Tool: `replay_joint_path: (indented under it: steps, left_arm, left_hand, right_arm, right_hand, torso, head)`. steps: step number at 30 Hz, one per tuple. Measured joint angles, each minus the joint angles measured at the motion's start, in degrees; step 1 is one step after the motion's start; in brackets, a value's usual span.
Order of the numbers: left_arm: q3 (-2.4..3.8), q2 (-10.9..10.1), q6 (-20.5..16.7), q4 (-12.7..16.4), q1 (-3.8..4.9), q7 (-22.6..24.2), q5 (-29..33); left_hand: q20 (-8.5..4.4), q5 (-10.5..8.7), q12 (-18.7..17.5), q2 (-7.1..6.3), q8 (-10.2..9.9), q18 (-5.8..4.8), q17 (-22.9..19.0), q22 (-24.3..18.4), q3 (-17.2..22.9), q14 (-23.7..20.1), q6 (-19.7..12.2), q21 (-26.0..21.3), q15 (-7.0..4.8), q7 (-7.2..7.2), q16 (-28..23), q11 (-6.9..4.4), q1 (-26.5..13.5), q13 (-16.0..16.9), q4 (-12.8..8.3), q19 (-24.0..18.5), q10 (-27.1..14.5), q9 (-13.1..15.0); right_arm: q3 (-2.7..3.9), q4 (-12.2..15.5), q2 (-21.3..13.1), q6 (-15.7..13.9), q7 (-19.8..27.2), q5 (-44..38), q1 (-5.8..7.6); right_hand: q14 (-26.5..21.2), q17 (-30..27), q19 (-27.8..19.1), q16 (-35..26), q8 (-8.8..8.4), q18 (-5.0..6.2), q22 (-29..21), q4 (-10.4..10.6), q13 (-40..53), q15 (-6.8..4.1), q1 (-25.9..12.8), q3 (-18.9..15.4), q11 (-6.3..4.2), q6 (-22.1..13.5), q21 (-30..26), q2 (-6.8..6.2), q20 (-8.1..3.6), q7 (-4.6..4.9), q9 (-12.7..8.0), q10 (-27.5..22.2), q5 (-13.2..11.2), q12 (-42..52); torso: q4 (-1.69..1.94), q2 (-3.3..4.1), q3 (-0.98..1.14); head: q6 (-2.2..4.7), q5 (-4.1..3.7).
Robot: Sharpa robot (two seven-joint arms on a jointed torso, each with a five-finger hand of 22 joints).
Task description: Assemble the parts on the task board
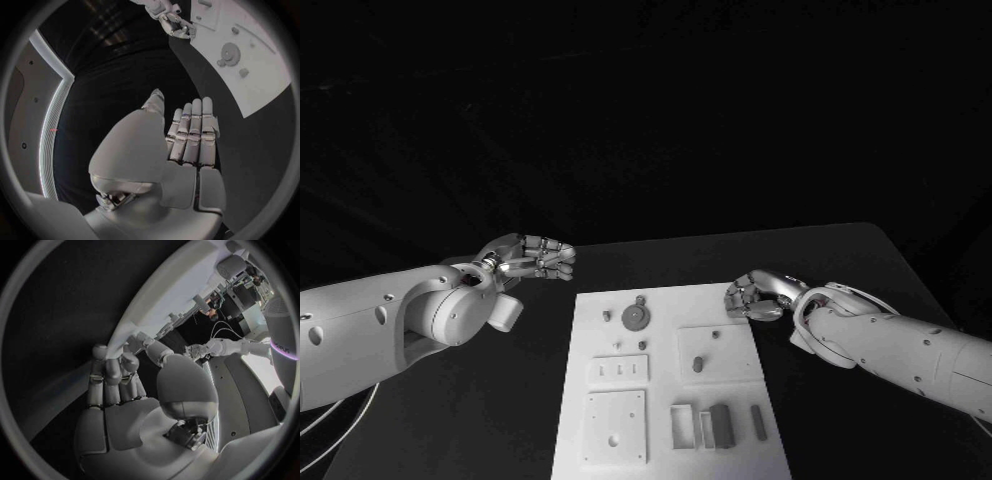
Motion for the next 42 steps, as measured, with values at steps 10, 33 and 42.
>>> replay_joint_path:
  steps: [10,33,42]
  left_arm:
    - [0.0,-0.1,0.0,0.0,0.0,-0.2,-0.3]
    - [0.3,6.3,6.3,1.9,2.19,-19.0,-17.3]
    - [0.05,10.0,2.3,2.5,2.92,-23.4,-17.5]
  left_hand:
    - [0.0,0.0,0.0,0.0,0.0,-0.25,0.1,0.0,0.0,0.0,0.0,0.0,0.0,0.0,0.0,0.0,0.0,0.0,0.0,0.0,0.0,0.0]
    - [-2.72,0.0,3.3,1.94,2.5,0.69,4.3,2.4,-5.9,6.4,7.2,2.8,-2.85,-1.55,2.6,-4.12,-15.3,2.7,0.2,6.2,8.8,-0.1]
    - [-4.32,0.0,5.1,3.06,2.9,0.62,8.2,4.4,-7.1,8.6,10.5,4.4,-4.47,-2.96,4.3,-5.53,-14.1,4.8,0.3,8.2,11.3,-0.7]
  right_arm:
    - [-0.03,0.5,0.0,-0.7,-0.2,0.0,-0.06]
    - [0.52,11.9,1.9,-1.0,-6.6,-3.1,7.46]
    - [0.49,14.0,5.1,0.2,-11.1,-5.5,7.48]
  right_hand:
    - [0.2,-0.1,0.2,0.0,0.45,0.0,0.0,-0.1,-0.1,-0.18,0.2,-0.1,-0.2,0.1,0.0,0.44,-0.21,-0.11,0.4,0.2,0.0,0.0]
    - [0.4,-0.2,0.4,0.2,0.67,-0.02,0.0,-0.1,-0.2,-0.57,0.2,-0.2,-0.61,0.4,0.2,0.42,-0.41,-0.35,0.4,0.6,0.0,0.0]
    - [0.5,-0.3,0.4,0.2,0.66,-0.02,0.0,-0.1,-0.3,-0.75,-0.2,-0.2,-0.61,0.4,0.2,0.1,-0.41,-0.4,0.4,0.6,0.0,0.0]
  torso:
    - [-0.01,0.01,-0.02]
    - [-0.24,-0.38,-0.39]
    - [-0.27,-0.81,-0.69]
  head:
    - [-0.09,0.09]
    - [1.57,0.04]
    - [1.53,1.1]
